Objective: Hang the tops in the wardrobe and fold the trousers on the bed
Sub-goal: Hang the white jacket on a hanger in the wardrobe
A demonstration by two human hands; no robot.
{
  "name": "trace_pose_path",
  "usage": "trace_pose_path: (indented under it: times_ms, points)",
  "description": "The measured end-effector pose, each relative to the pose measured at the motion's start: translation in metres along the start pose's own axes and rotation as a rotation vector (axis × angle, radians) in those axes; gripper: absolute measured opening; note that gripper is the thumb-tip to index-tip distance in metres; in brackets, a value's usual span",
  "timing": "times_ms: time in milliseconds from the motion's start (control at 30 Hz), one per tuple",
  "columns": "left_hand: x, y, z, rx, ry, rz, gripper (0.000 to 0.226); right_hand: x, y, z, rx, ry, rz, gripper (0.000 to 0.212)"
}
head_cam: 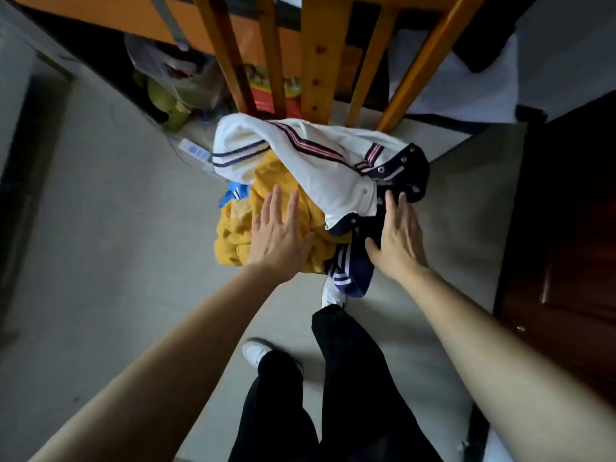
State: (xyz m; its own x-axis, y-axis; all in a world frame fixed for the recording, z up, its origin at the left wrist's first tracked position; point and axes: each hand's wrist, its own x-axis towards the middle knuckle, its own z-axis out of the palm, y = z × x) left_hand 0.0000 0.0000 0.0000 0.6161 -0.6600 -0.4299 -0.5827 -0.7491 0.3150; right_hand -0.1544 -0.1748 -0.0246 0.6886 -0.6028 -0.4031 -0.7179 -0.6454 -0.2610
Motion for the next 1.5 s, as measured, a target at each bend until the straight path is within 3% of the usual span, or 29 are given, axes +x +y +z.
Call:
trace_pose_path:
  times_ms: [133, 267, 300, 367, 433, 567, 667, 833, 933, 1033, 1133, 1200, 1333, 1500]
  points:
    - [0.035, 0.032, 0.028, 0.091, 0.042, 0.070, 0.086, 0.018, 0.027, 0.011, -0.006, 0.025, 0.022, 0.096]
    - [0.064, 0.058, 0.047, 0.212, 0.129, 0.057, 0.097, 0.051, 0.047, 0.005, -0.097, 0.208, -0.038, 0.096]
    - [0.070, 0.061, 0.049, 0.243, 0.135, 0.053, 0.094, 0.061, 0.050, 0.003, -0.113, 0.243, -0.037, 0.096]
    - [0.079, 0.063, 0.052, 0.257, 0.139, 0.065, 0.065, 0.084, 0.057, -0.002, -0.130, 0.247, -0.042, 0.093]
    - [0.083, 0.059, 0.053, 0.167, 0.149, 0.080, 0.030, 0.109, 0.059, -0.007, -0.125, 0.215, -0.088, 0.077]
    - [0.068, 0.042, 0.046, -0.146, 0.196, -0.037, 0.019, 0.135, 0.052, -0.012, -0.017, 0.178, -0.089, 0.037]
    - [0.054, 0.033, 0.029, -0.389, 0.320, -0.233, 0.015, 0.127, 0.036, -0.021, 0.084, 0.177, -0.006, 0.031]
    - [0.049, 0.033, -0.035, -0.647, 0.445, -0.409, 0.008, 0.098, 0.005, -0.045, 0.120, 0.148, -0.067, 0.032]
    - [0.041, 0.034, -0.089, -0.679, 0.518, -0.349, 0.007, 0.082, -0.012, -0.078, 0.198, 0.107, -0.063, 0.046]
    - [0.021, 0.035, -0.156, -0.617, 0.609, -0.125, 0.010, 0.063, -0.037, -0.118, 0.235, 0.029, -0.086, 0.054]
    - [-0.008, 0.028, -0.226, -0.516, 0.664, 0.069, 0.016, 0.041, -0.088, -0.165, 0.292, -0.062, -0.163, 0.039]
    - [-0.033, 0.012, -0.266, -0.508, 0.704, 0.106, 0.017, 0.026, -0.132, -0.195, 0.446, -0.067, -0.207, 0.032]
    - [-0.087, -0.042, -0.303, -0.677, 0.710, -0.124, 0.031, 0.005, -0.213, -0.232, 0.670, 0.023, -0.187, 0.022]
    - [-0.165, -0.111, -0.267, -0.946, 0.440, -0.462, 0.028, -0.022, -0.295, -0.227, 1.058, 0.018, -0.107, 0.017]
